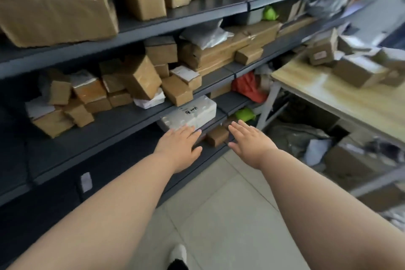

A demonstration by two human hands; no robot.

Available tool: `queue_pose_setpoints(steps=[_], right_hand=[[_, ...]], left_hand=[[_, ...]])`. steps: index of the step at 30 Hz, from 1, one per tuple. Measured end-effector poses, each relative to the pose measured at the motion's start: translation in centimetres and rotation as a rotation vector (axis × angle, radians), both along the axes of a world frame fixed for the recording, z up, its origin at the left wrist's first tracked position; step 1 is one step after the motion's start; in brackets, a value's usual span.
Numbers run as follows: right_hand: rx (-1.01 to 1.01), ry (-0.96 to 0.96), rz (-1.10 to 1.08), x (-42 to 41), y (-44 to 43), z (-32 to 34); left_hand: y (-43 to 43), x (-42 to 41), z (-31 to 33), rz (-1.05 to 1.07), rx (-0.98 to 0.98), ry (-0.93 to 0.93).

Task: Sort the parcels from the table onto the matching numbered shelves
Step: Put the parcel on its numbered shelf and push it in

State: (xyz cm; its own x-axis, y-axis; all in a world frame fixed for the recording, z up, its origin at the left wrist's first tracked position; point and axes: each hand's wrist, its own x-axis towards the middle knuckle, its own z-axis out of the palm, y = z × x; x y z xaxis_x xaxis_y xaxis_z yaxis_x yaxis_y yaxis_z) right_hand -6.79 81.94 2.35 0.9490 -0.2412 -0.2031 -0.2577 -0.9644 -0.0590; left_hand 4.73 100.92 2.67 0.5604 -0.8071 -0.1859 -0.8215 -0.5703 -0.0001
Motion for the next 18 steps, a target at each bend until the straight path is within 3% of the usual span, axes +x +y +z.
queue_pose_setpoints(steps=[8,18], right_hand=[[0.076,-0.207,-0.37,-1.0,-5.6,1.2],[0.18,-0.31,-0.679,-5.7,-17.2,2.2]], left_hand=[[-13.3,5.1,-1.3,-0.405,-0.072,0.024],[-29.6,4.2,0.2,-0.674,-0.206,0.111]])
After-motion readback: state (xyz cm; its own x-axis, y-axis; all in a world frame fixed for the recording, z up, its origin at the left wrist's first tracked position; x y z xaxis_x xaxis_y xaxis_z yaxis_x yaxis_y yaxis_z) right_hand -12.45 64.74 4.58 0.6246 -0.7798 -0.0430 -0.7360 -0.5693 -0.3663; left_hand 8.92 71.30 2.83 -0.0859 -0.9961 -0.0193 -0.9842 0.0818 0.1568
